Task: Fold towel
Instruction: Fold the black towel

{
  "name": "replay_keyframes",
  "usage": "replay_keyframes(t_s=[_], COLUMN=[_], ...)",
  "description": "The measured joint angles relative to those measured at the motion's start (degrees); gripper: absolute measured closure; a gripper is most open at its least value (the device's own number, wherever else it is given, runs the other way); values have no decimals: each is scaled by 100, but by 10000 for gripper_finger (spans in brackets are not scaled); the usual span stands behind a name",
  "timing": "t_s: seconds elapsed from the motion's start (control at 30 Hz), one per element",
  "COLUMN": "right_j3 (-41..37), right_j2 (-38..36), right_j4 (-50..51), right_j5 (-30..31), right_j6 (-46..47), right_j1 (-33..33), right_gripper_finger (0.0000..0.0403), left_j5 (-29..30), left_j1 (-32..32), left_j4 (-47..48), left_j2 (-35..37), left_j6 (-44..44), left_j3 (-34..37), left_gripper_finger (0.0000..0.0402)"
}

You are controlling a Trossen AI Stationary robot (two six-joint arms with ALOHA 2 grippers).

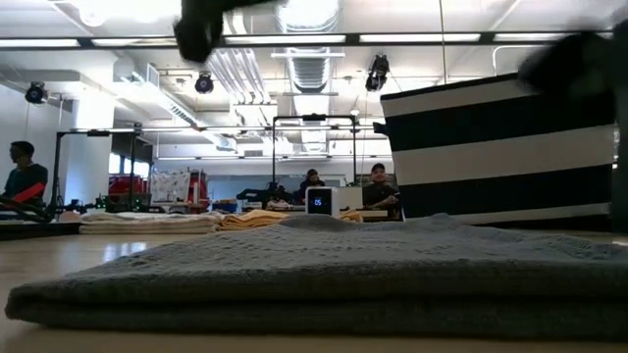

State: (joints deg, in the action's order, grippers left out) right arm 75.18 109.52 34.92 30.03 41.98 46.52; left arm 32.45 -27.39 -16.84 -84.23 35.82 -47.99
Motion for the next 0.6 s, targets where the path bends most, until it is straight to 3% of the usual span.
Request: replay_keyframes(t_s=[0.13, 0.27, 0.43, 0.6], right_j3=[-91, -316, -725, -1049], right_j2=[-832, -1494, -1723, -1721], right_j4=[1307, 2285, 2336, 2330], right_j5=[1678, 2487, 3237, 3216], right_j6=[1455, 2800, 2592, 2303], right_j1=[351, 370, 283, -157], right_gripper_finger=[403, 403, 403, 403], left_j5=[9, 15, 581, 1360], left_j1=[401, 608, 732, 738], left_j4=[548, 865, 1361, 1765], left_j2=[35, 48, 53, 55], left_j6=[412, 405, 339, 274], left_j3=[2, 2, 2, 2], left_gripper_finger=[287, 282, 270, 262])
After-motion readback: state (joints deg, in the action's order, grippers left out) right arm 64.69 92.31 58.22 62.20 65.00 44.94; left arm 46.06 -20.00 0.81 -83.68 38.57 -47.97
